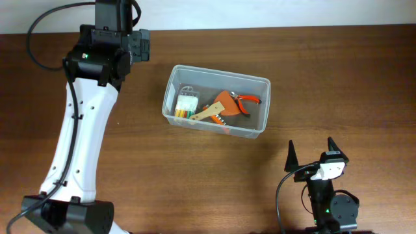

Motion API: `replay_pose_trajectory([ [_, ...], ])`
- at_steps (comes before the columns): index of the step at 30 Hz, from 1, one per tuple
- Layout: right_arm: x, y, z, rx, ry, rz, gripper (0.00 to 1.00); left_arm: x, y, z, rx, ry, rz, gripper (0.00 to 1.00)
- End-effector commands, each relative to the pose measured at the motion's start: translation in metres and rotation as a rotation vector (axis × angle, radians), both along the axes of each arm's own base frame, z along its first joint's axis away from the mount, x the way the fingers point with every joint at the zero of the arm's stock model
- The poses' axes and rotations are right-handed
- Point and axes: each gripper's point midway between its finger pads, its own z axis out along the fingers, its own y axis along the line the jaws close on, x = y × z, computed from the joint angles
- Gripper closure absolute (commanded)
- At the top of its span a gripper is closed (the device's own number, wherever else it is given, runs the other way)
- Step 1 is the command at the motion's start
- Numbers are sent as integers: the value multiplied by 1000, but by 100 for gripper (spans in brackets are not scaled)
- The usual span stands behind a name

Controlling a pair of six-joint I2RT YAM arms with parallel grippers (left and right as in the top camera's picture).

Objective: Pack container

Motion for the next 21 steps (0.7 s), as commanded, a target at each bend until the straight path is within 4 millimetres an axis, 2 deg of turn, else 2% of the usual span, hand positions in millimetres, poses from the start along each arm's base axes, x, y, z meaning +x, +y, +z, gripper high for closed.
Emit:
replay_pose_trajectory([
  [1,0,-1,1,-1,-10,1,1,-23,7,45,-23,-105,17,1],
  [6,0,-1,1,-1,-10,1,1,-76,18,118,-57,-287,20,1],
  [9,0,-1,1,-1,-10,1,1,-122,28,163,-80,-412,26,1],
  [11,0,-1,1,-1,-10,1,1,-163,36,195,-98,-516,30,1],
  [14,0,-1,1,-1,-10,1,1,-216,41,228,-134,-641,2,1],
  [16,0,-1,1,-1,-10,1,1,-253,42,243,-160,-717,-29,1],
  [18,0,-1,1,-1,-10,1,1,-285,43,249,-178,-772,-56,1],
  [21,0,-1,0,-2,-7,1,1,-324,46,240,-190,-799,-81,1],
])
